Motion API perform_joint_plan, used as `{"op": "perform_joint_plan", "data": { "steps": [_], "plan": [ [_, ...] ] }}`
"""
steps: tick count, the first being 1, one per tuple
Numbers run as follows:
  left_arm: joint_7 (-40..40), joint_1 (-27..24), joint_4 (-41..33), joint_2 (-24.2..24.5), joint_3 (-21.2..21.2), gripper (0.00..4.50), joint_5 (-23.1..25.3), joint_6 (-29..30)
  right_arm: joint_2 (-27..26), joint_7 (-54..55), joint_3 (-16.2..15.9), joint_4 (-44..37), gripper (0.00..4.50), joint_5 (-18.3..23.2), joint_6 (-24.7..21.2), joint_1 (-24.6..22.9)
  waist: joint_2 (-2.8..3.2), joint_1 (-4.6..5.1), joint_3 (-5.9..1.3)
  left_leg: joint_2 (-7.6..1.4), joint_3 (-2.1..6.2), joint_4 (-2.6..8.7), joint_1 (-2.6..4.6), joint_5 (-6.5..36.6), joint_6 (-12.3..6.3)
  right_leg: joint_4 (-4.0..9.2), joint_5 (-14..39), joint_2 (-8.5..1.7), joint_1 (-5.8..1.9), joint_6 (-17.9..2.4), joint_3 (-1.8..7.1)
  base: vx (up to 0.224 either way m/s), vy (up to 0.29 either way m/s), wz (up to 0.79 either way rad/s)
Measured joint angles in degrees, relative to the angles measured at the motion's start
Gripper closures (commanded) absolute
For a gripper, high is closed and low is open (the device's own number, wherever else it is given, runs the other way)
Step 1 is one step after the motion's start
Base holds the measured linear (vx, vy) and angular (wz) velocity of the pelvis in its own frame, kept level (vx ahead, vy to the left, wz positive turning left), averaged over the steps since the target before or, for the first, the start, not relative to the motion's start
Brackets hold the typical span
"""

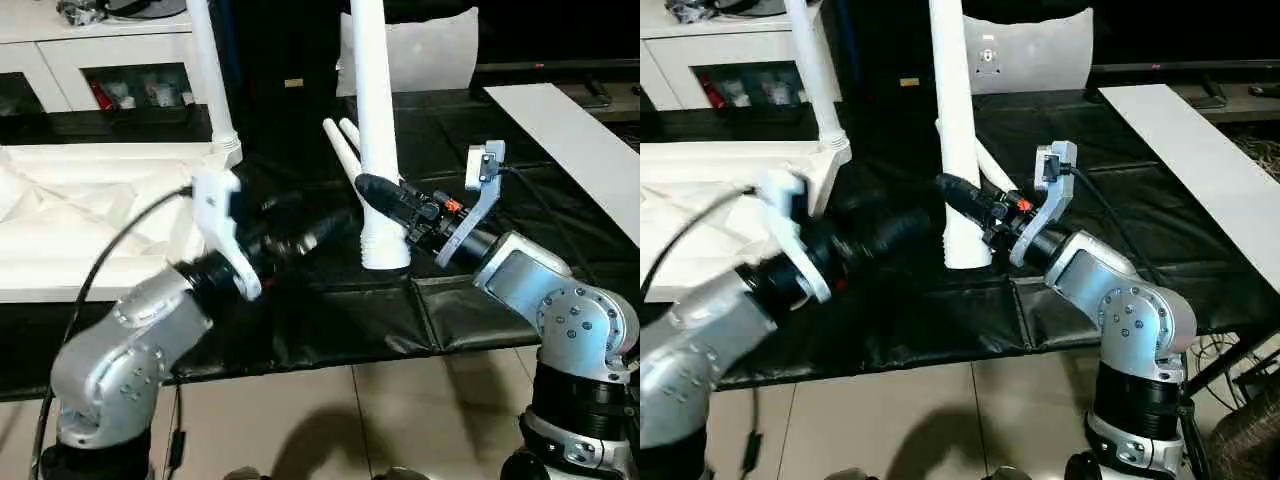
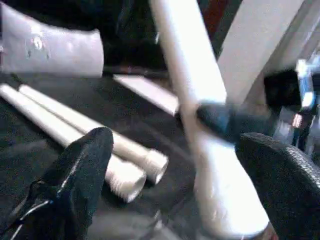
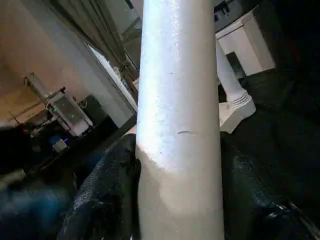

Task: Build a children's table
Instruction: Pick table leg

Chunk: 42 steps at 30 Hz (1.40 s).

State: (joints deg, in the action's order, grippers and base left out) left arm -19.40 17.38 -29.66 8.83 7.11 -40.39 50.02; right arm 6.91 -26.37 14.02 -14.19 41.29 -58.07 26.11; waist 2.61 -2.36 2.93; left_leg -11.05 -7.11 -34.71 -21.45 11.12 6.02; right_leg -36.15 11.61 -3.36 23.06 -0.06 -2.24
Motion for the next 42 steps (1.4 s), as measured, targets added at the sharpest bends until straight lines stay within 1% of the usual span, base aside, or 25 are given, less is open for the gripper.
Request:
{"op": "perform_joint_plan", "data": {
  "steps": [1,3,5,6,8,10,11,12,13,14,17,21,23,26,29,30,34,36,37,39,40,42],
  "plan": [
    [0.19,0.64,0.02,-0.09,0.42,0.00,-0.48,0.00,0.39,-0.03,-0.86,-0.53,2.60,-0.67,0.14,-0.32,0.00,-0.06,0.00,0.00,0.00,0.01,0.00,0.00,0.01,0.01,0.00,0.00,-0.02,0.00,0.00,0.000,0.000,0.00],
    [0.49,2.51,0.99,-0.61,0.98,0.00,-0.98,-0.06,1.82,-0.17,-4.95,-1.68,2.60,-4.60,3.29,-1.76,-0.01,-0.28,0.00,0.00,-0.02,0.04,-0.03,-0.04,0.07,0.02,0.01,0.00,-0.04,0.02,0.02,0.000,0.000,0.00],
    [0.56,4.25,2.02,-1.26,0.51,0.00,-0.92,-0.30,2.26,0.24,-9.66,-1.81,2.60,-9.13,7.25,-2.89,-0.01,-0.35,0.00,0.00,-0.05,0.08,-0.06,-0.07,0.12,0.03,0.00,0.00,-0.03,0.04,0.03,0.000,0.000,0.00],
    [0.66,4.69,2.40,-1.52,-0.19,0.00,-0.68,-0.45,2.23,0.32,-11.39,-1.96,2.60,-10.69,8.96,-3.53,-0.01,-0.38,0.00,0.00,-0.05,0.10,-0.06,-0.07,0.12,0.03,0.01,0.00,-0.03,0.06,0.04,0.000,0.000,0.00],
    [1.51,5.56,4.29,-1.84,-2.39,0.00,1.61,-1.35,1.57,1.22,-14.94,-1.92,2.60,-14.46,13.13,-4.14,0.00,-0.37,0.00,0.00,-0.06,0.15,-0.07,-0.08,0.13,0.04,0.19,0.00,0.00,0.38,0.03,0.000,0.000,0.00],
    [3.30,6.05,6.58,-2.65,-3.25,0.00,3.61,-1.91,0.95,1.68,-16.62,-1.96,2.60,-16.36,16.50,-4.37,-0.01,-0.38,0.00,-0.01,-0.06,0.16,-0.07,-0.08,0.13,0.04,0.20,0.00,0.00,0.39,0.03,0.000,0.000,0.00],
    [5.06,6.66,8.88,-3.76,-3.30,0.00,4.86,-2.73,0.89,2.04,-17.53,-2.20,2.60,-17.66,19.09,-4.97,-0.01,-0.39,0.00,0.00,-0.06,0.15,-0.09,-0.08,0.13,0.04,0.20,0.00,-0.01,0.39,0.03,0.000,0.000,0.00],
    [6.02,6.97,10.13,-4.26,-3.17,0.00,5.49,-3.27,0.75,2.16,-18.01,-2.41,2.60,-18.35,20.24,-5.37,-0.01,-0.40,0.00,0.00,-0.05,0.16,-0.12,-0.08,0.13,0.07,0.19,0.00,-0.01,0.38,0.02,0.000,0.000,0.00],
    [6.43,7.15,10.81,-4.58,-3.12,0.29,5.69,-3.89,0.60,2.36,-18.50,-2.44,2.60,-19.02,21.09,-5.77,-0.01,-0.42,0.00,-0.01,-0.05,0.15,-0.15,-0.08,0.13,0.08,0.12,0.00,0.00,0.29,0.02,0.000,0.000,0.00],
    [6.86,7.38,11.20,-5.00,-3.14,0.37,6.02,-4.44,0.52,2.39,-19.09,-2.43,2.60,-19.69,22.12,-6.21,-0.01,-0.44,0.00,0.00,-0.05,0.15,-0.20,-0.07,0.12,0.12,0.04,0.00,0.00,0.15,0.03,0.000,0.000,0.00],
    [7.70,7.98,12.38,-6.18,-3.25,0.37,6.53,-6.37,0.50,2.54,-20.45,-1.84,2.60,-21.96,25.67,-6.97,0.00,-0.49,0.00,0.00,-0.04,0.16,-0.26,-0.07,0.11,0.19,0.02,-0.01,0.00,0.13,0.01,0.000,0.000,0.00],
    [8.05,7.98,13.39,-6.95,-2.88,0.37,6.81,-7.45,0.95,2.51,-22.59,-0.43,2.60,-25.02,30.16,-8.32,0.00,-0.48,0.00,-0.01,-0.05,0.15,-0.27,-0.06,0.11,0.19,0.01,-0.01,0.01,0.12,0.00,0.000,0.000,0.00],
    [8.97,7.98,13.67,-8.46,-1.92,0.37,6.34,-7.97,1.12,2.36,-23.61,-0.18,2.60,-26.10,31.61,-8.37,-0.01,-0.45,0.00,0.00,-0.05,0.14,-0.27,-0.07,0.10,0.19,-0.02,-0.01,0.01,0.10,0.01,0.000,0.000,0.00],
    [8.99,7.98,13.62,-8.99,-1.64,0.37,5.15,-8.16,1.12,2.40,-23.96,0.21,2.60,-27.34,33.35,-8.36,-0.01,-0.47,0.00,-0.02,-0.05,0.14,-0.25,-0.07,0.10,0.18,-0.04,0.00,0.00,0.10,0.00,0.000,0.000,0.00],
    [9.21,7.98,13.61,-9.35,-1.13,0.37,4.98,-8.32,1.17,2.36,-24.59,1.44,2.60,-28.41,35.16,-8.37,-0.01,-0.37,0.00,-0.02,-0.05,0.14,-0.25,-0.10,0.06,0.18,-0.08,0.00,0.00,0.11,0.00,0.000,0.000,0.00],
    [9.34,7.98,13.61,-9.35,-1.08,0.71,4.98,-8.44,1.17,2.33,-24.74,1.60,2.60,-28.62,35.42,-8.37,-0.01,-0.35,0.00,-0.02,-0.05,0.14,-0.25,-0.11,0.05,0.18,-0.08,0.00,0.00,0.11,0.00,0.000,0.000,0.00],
    [9.45,7.96,13.55,-9.56,-1.28,0.76,4.78,-8.63,1.20,2.31,-25.24,2.30,2.60,-29.12,36.52,-8.36,-0.01,-0.30,0.00,-0.02,-0.05,0.14,-0.27,-0.12,0.03,0.19,-0.09,0.00,0.00,0.11,0.00,0.000,0.000,0.00],
    [9.47,7.92,13.55,-9.53,-1.26,1.13,4.76,-8.65,1.17,2.27,-25.36,2.59,2.60,-29.66,37.27,-8.36,-0.01,-0.27,0.00,-0.02,-0.05,0.14,-0.27,-0.12,0.03,0.19,-0.09,0.00,0.00,0.11,0.00,0.000,0.000,0.00],
    [9.47,7.92,13.55,-9.52,-1.25,1.21,4.71,-8.66,1.16,2.26,-25.36,2.73,2.60,-29.73,37.48,-8.36,-0.01,-0.25,0.00,-0.02,-0.05,0.14,-0.27,-0.12,0.03,0.19,-0.09,-0.01,0.00,0.11,0.00,0.000,0.000,0.00],
    [9.46,7.91,13.55,-9.68,-1.17,1.16,4.16,-8.66,1.12,2.23,-25.62,3.24,2.60,-29.90,37.67,-8.35,-0.01,-0.20,0.00,-0.01,-0.05,0.13,-0.27,-0.12,0.02,0.19,-0.10,0.00,0.00,0.10,0.00,0.000,0.000,0.00],
    [9.51,7.91,13.55,-9.97,-1.05,1.24,3.95,-8.66,1.13,2.17,-25.72,3.33,2.60,-29.95,37.76,-8.35,-0.01,-0.18,0.00,-0.02,-0.05,0.13,-0.27,-0.12,0.02,0.19,-0.10,-0.01,0.00,0.10,0.00,0.000,0.000,0.00],
    [9.74,7.91,13.56,-10.76,-0.38,1.57,3.10,-8.61,1.19,2.17,-25.77,3.36,2.60,-30.09,38.58,-8.33,-0.01,-0.16,0.00,-0.02,-0.05,0.13,-0.27,-0.13,0.01,0.19,-0.10,0.00,0.00,0.10,0.00,0.000,0.000,0.00]
  ]
}}
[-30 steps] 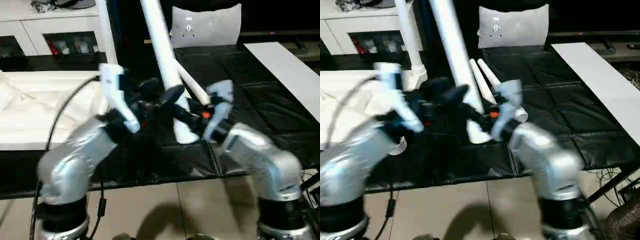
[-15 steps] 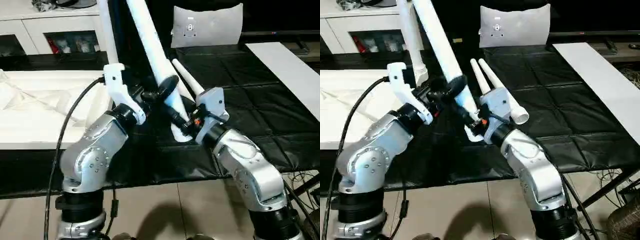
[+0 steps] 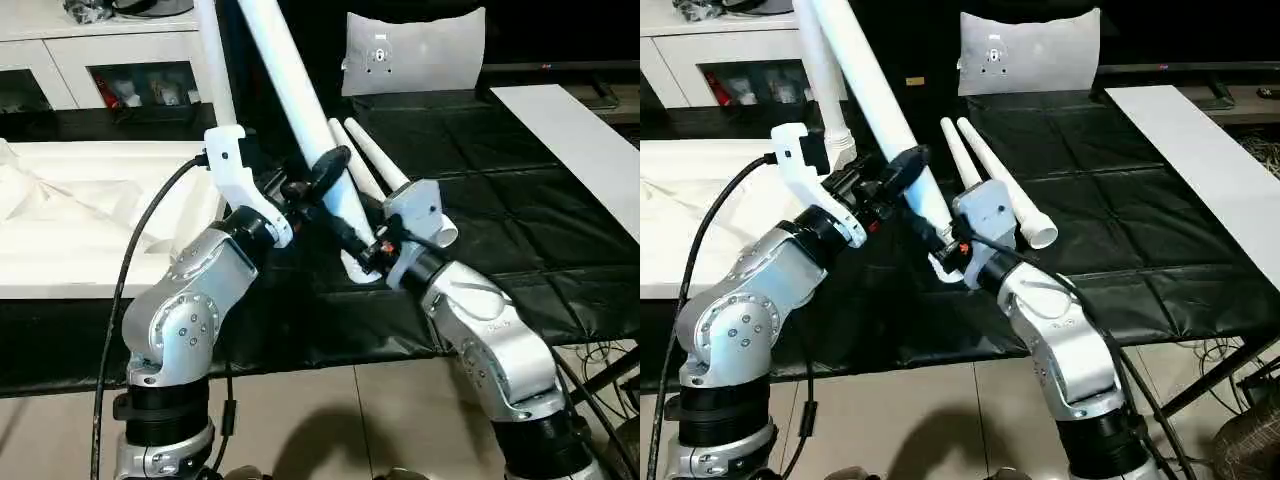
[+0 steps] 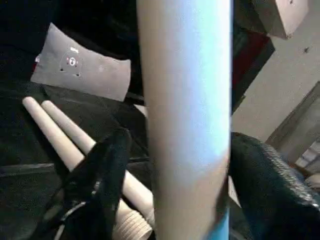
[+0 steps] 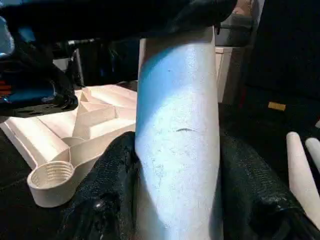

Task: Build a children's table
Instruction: Pick table leg

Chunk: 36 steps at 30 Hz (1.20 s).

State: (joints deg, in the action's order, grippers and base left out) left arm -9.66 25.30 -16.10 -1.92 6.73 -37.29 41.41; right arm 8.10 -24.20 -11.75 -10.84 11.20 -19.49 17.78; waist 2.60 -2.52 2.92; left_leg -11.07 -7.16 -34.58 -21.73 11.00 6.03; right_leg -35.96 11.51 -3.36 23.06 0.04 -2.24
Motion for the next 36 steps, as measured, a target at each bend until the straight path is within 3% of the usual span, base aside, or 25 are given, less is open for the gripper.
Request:
{"op": "perform_joint_plan", "data": {
  "steps": [8,9,13,34,35,36],
  "plan": [
    [2.27,0.35,0.51,-2.77,2.51,2.20,-3.60,0.54,0.42,0.69,-0.96,0.96,2.60,-2.96,1.50,0.18,0.00,0.12,0.00,0.00,0.00,-0.05,-0.01,-0.01,-0.01,0.00,-0.04,0.00,0.00,-0.01,0.00,0.000,0.000,0.00],
    [2.57,0.46,0.79,-2.88,2.53,2.47,-3.62,0.55,0.42,1.06,-1.17,1.17,2.60,-3.36,1.59,0.23,0.00,0.15,0.00,0.00,0.00,-0.05,-0.01,-0.02,-0.02,0.00,-0.05,0.00,0.00,0.00,0.00,0.000,0.000,0.00],
    [3.08,0.46,1.07,-3.15,2.54,2.63,-3.63,0.65,0.36,1.31,-1.62,2.05,2.60,-4.17,2.20,0.48,0.00,0.26,0.00,0.00,0.00,-0.05,-0.01,-0.03,-0.04,0.00,-0.08,0.00,0.00,0.01,0.00,0.000,0.000,0.00],
    [5.48,1.27,2.91,-3.87,4.46,2.65,-4.82,0.66,0.42,1.33,-2.72,5.38,2.60,-7.17,2.76,3.17,0.00,0.40,0.00,0.00,0.02,-0.17,-0.08,-0.03,-0.05,0.00,-0.15,0.00,0.00,0.00,0.00,0.000,0.000,0.00],
    [5.49,1.62,3.40,-3.81,4.56,2.65,-4.71,0.45,0.25,1.34,-2.63,5.76,2.05,-7.13,2.59,3.55,0.00,0.40,0.00,0.00,0.02,-0.18,-0.08,-0.04,-0.06,-0.01,-0.17,0.00,0.00,0.00,-0.01,0.000,0.000,0.00],
    [5.76,2.04,3.98,-3.75,4.63,2.65,-4.49,0.29,0.06,1.35,-2.64,6.47,2.05,-7.15,2.53,4.09,0.00,0.42,0.00,0.00,0.02,-0.18,-0.08,-0.08,-0.14,-0.01,-0.20,0.00,0.00,-0.01,-0.01,0.000,0.000,0.00]
  ]
}}
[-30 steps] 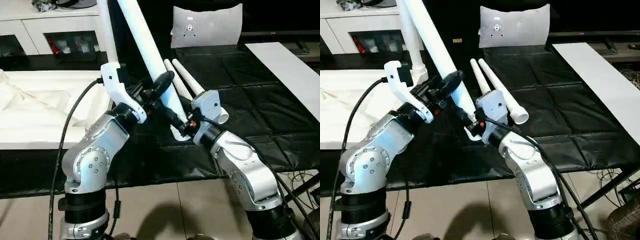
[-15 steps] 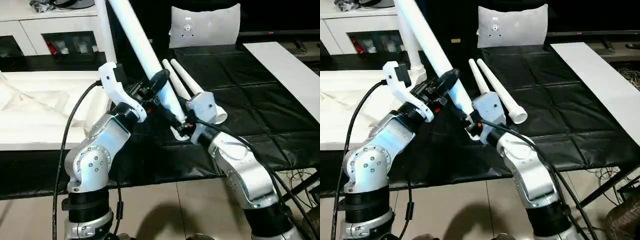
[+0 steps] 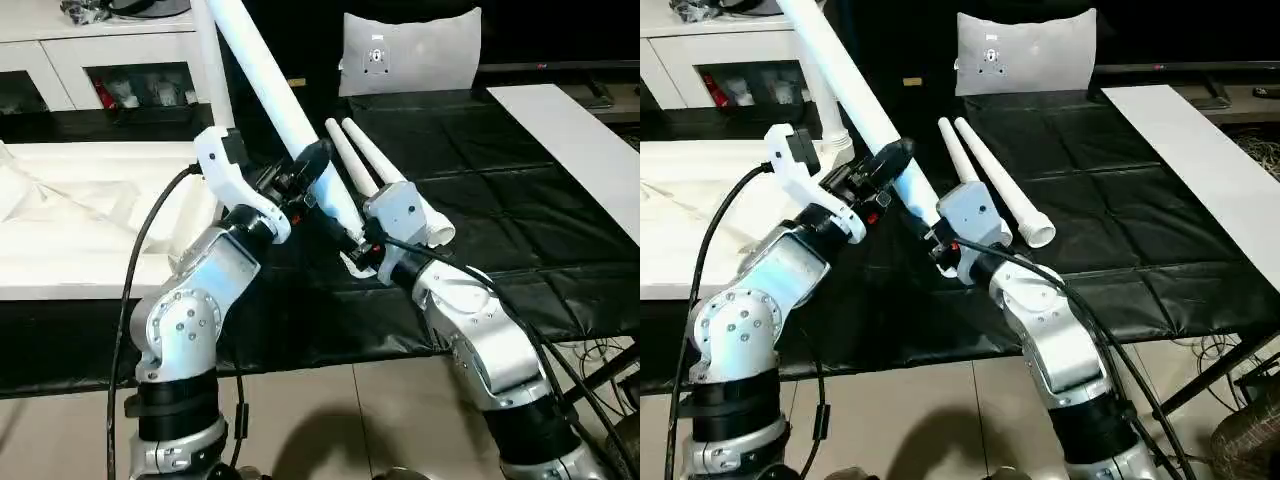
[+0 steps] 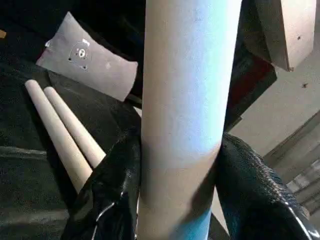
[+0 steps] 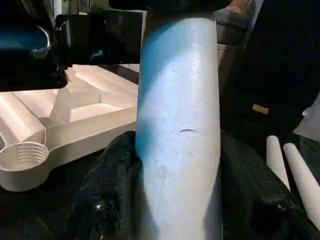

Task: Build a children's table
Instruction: Pick table leg

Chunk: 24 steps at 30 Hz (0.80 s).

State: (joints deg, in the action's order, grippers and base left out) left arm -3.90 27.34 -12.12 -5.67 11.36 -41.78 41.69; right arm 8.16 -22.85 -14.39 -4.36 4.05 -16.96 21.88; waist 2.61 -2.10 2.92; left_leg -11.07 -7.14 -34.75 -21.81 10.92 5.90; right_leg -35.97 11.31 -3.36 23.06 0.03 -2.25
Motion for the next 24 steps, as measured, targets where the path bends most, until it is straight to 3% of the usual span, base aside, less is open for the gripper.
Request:
{"op": "perform_joint_plan", "data": {
  "steps": [6,12,18,19,24],
  "plan": [
    [1.70,1.25,4.11,0.83,1.41,2.66,1.52,-2.05,-0.99,-0.86,0.44,0.58,1.47,1.26,-0.71,0.47,0.02,0.02,0.00,0.00,0.01,0.00,-0.01,-0.03,-0.05,0.00,-0.06,0.00,0.00,0.00,0.00,0.000,0.000,0.00],
    [0.48,2.62,6.66,3.14,1.74,2.66,2.74,-3.07,-1.45,-3.43,3.34,0.35,1.02,7.22,-5.20,0.46,0.03,-0.10,0.00,0.00,0.03,-0.01,-0.04,-0.05,-0.06,0.01,-0.08,-0.01,0.00,-0.01,-0.01,0.000,0.000,0.00],
    [-6.09,3.77,10.58,8.47,1.53,2.66,2.65,-2.41,0.05,-5.81,10.54,-0.95,0.63,15.70,-13.12,1.64,0.04,-0.20,-0.01,0.02,0.03,-0.01,-0.04,-0.16,-0.23,0.00,-0.16,-0.02,0.00,-0.06,-0.02,0.000,0.000,0.00],
    [-7.69,4.28,11.37,9.88,1.29,2.66,2.52,-1.73,0.65,-6.17,11.75,-0.96,0.37,17.15,-14.99,2.49,0.04,-0.21,0.00,0.02,0.03,0.00,-0.04,-0.20,-0.26,0.00,-0.20,-0.02,0.01,-0.08,-0.03,0.000,0.000,0.00],
    [-17.78,6.29,12.90,15.74,-0.66,2.66,0.19,2.19,6.27,-11.63,16.46,-0.95,0.09,24.34,-22.91,5.88,0.06,-0.57,-0.01,0.03,0.03,-0.02,-0.01,-0.23,-0.28,0.00,-0.26,-0.03,-0.01,-0.09,-0.02,0.000,0.000,0.00]
  ]
}}
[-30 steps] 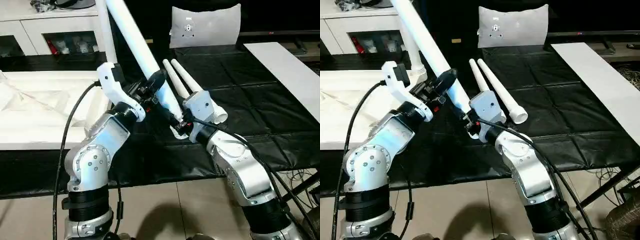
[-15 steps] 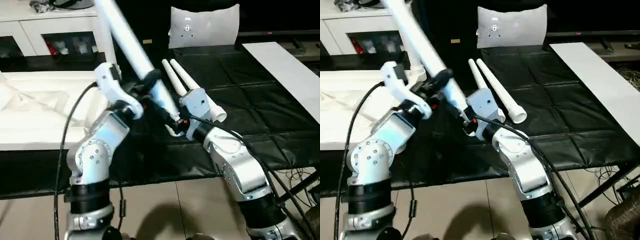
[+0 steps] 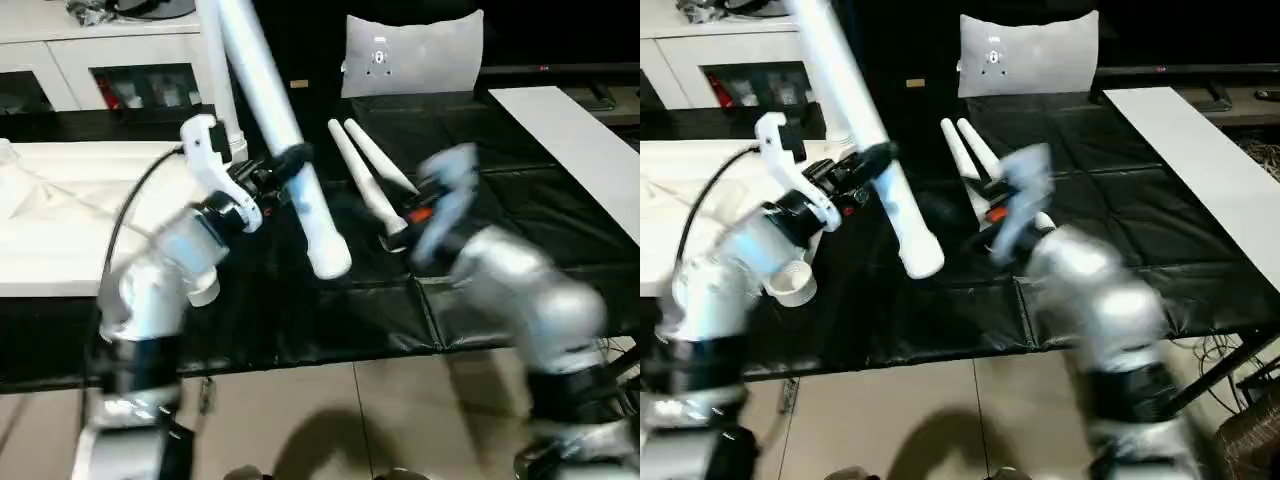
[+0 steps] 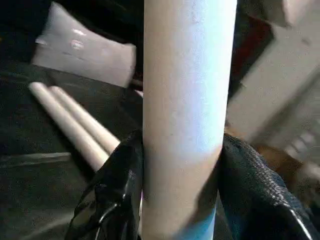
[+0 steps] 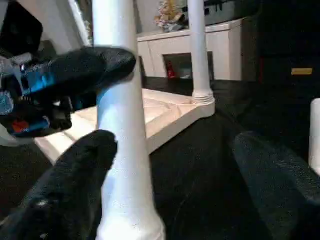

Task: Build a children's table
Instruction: Pick table leg

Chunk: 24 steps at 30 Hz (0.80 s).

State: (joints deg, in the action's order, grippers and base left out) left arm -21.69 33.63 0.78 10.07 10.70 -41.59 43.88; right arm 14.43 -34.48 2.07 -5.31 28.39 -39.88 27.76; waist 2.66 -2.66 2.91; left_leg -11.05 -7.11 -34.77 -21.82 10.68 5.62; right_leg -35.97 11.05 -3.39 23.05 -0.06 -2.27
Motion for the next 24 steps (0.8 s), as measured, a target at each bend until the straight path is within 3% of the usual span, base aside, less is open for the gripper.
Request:
{"op": "perform_joint_plan", "data": {
  "steps": [5,8,11,17,24],
  "plan": [
    [-12.07,0.88,0.34,5.91,-2.51,2.66,-3.73,3.80,5.87,-10.53,-0.54,-0.21,0.00,7.09,-7.34,0.28,0.03,-0.29,-0.01,-0.01,-0.02,0.01,0.01,0.00,-0.01,-0.01,0.00,0.00,0.01,0.00,0.00,0.000,0.000,0.00],
    [-17.52,1.26,0.09,7.32,-3.73,2.66,-5.32,4.96,7.93,-14.84,-1.85,-0.88,0.00,9.00,-10.02,0.59,0.03,-0.62,-0.01,-0.02,-0.04,0.01,0.03,-0.01,-0.02,-0.02,-0.01,0.00,0.01,-0.02,0.00,0.000,0.000,0.00],
    [-22.26,1.86,-1.20,7.91,-5.20,2.66,-6.69,5.96,8.88,-17.34,-3.61,-1.41,0.00,9.71,-11.07,0.72,0.02,-0.82,-0.01,-0.02,-0.07,0.00,0.05,-0.04,-0.04,-0.04,-0.03,-0.02,0.00,-0.05,0.00,0.000,0.000,0.00],
    [-28.86,2.70,-4.26,8.08,-7.89,2.66,-8.74,6.54,8.98,-19.86,-6.84,-1.39,0.53,10.56,-12.54,1.36,0.01,-0.89,0.00,-0.03,-0.16,-0.01,0.13,-0.07,-0.06,-0.07,-0.05,-0.05,-0.02,-0.08,0.03,0.000,0.000,0.00],
    [-31.45,3.06,-3.69,9.55,-9.05,2.66,-8.22,6.26,9.86,-21.77,-7.54,-1.39,0.99,11.73,-13.78,1.35,0.01,-0.89,0.00,-0.03,-0.16,0.00,0.12,-0.08,-0.05,-0.07,-0.05,-0.04,-0.01,-0.07,0.02,0.000,0.000,0.00]
  ]
}}
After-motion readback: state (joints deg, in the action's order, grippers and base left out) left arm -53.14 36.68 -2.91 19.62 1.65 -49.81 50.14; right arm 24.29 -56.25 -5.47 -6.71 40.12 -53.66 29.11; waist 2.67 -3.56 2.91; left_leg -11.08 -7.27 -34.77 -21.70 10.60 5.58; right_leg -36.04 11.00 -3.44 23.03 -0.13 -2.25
